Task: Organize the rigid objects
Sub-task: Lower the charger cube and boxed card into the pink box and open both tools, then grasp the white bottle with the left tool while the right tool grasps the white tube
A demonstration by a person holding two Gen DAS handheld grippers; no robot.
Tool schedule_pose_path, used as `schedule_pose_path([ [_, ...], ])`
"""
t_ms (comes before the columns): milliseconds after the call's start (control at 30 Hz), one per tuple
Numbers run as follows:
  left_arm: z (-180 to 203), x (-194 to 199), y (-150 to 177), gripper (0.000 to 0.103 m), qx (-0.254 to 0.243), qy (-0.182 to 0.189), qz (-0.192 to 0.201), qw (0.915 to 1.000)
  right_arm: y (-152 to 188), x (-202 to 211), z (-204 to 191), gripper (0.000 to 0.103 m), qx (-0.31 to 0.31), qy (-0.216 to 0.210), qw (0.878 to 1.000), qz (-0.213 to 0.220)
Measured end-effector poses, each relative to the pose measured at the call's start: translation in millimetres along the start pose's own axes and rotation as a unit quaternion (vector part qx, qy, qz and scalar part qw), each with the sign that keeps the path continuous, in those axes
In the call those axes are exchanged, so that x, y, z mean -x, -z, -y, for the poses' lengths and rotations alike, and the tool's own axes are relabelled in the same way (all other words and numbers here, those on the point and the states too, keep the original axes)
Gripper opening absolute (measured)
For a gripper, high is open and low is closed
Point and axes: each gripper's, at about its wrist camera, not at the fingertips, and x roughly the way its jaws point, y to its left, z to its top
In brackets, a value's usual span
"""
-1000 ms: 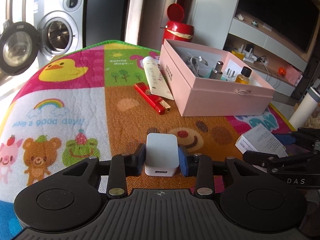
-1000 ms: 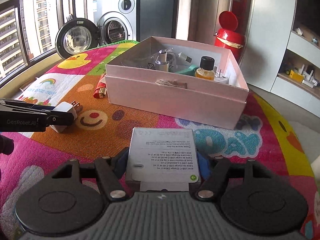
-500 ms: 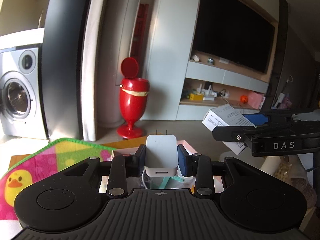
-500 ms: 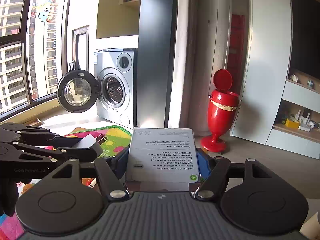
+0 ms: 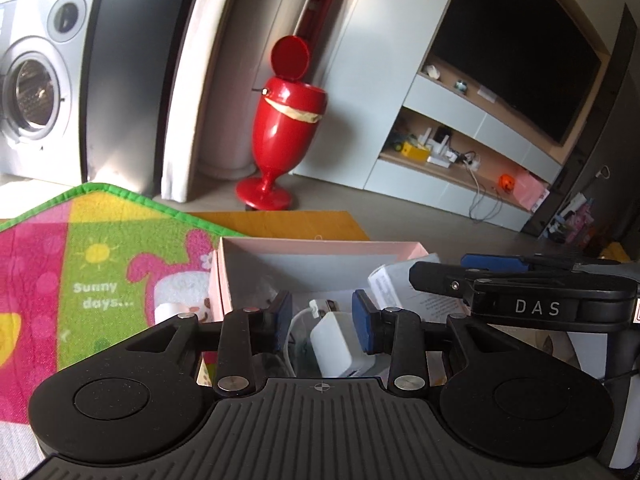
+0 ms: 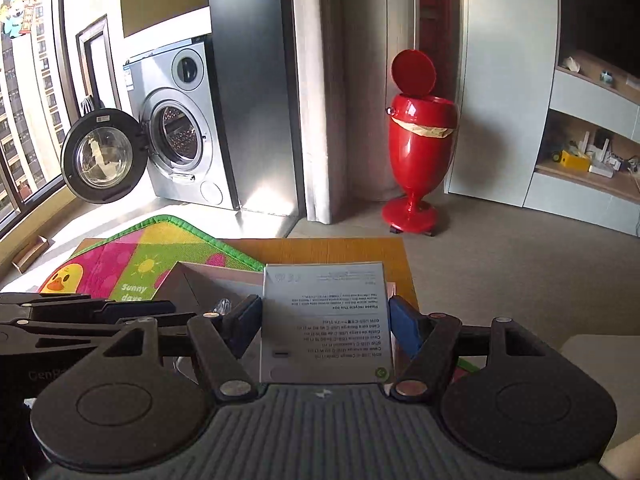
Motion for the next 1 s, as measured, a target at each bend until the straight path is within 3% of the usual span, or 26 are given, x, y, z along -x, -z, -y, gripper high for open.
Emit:
schedule_pose_path([
  [100,-16,22,7,0.036,0.027,0.001,0.019,0.9995,12,9,2,0.070,0.007,0.001,1.000,0.000],
  [233,-44,50,24,0.036,0.074,-0.053,0.039,0.9951,20,27,-9,0.070,0.034,0.004,0.999,0.008],
  [300,-62,61,37,0.036,0.103,-0.085,0.034,0.9905,17,33,-20,0.070,0.046,-0.005,0.999,0.007],
  [400,-76,72,56,0.036,0.114,-0.101,0.012,0.9883,6,34,-47,0.070,0.061,-0.030,0.998,-0.003],
  [567,-82,93,88,0.036,0.106,-0.112,-0.011,0.9881,-16,7,-108,0.070,0.068,-0.076,0.994,-0.039],
  [700,-85,109,108,0.036,0.121,-0.097,-0.021,0.9877,-23,-36,-161,0.070,0.081,-0.082,0.990,-0.076],
  [800,-86,119,115,0.036,0.127,-0.090,-0.024,0.9875,-24,-80,-199,0.060,0.111,-0.046,0.986,-0.113],
  [833,-86,124,117,0.036,0.126,-0.090,-0.022,0.9877,-24,-95,-210,0.047,0.129,-0.024,0.984,-0.123],
  [867,-86,128,118,0.035,0.127,-0.091,-0.019,0.9876,-23,-107,-217,0.041,0.148,-0.004,0.980,-0.130],
  [1000,-94,143,123,0.035,0.138,-0.093,-0.006,0.9861,-20,-141,-229,0.027,0.199,0.035,0.965,-0.170],
])
